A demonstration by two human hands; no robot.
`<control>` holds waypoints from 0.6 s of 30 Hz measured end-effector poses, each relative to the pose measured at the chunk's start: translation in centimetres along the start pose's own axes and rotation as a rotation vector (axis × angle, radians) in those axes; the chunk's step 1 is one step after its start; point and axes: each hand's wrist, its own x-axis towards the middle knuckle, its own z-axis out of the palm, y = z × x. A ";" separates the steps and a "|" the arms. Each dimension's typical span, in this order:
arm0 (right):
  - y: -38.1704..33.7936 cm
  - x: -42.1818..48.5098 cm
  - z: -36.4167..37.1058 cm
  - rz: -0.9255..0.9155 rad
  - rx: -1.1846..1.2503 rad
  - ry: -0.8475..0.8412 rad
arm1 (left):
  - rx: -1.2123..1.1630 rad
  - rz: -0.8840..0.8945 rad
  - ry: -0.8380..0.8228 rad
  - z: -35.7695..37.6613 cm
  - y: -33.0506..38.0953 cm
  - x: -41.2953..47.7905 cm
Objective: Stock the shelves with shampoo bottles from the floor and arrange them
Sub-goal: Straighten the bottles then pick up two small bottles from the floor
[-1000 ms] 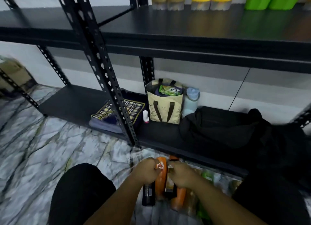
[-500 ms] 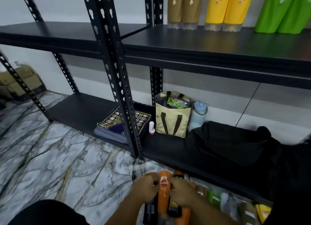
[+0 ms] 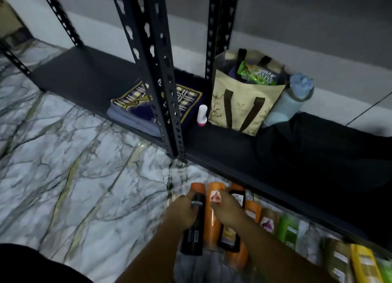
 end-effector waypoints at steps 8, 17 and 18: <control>-0.1 4.8 2.2 0.225 -0.169 0.043 | -0.135 -0.200 0.004 3.0 -0.9 2.1; 1.0 6.2 3.4 0.274 0.136 -0.117 | -0.735 -0.442 -0.172 1.5 -0.6 3.2; 1.5 6.3 3.6 0.274 0.215 -0.132 | -0.796 -0.443 -0.175 1.4 -0.8 3.2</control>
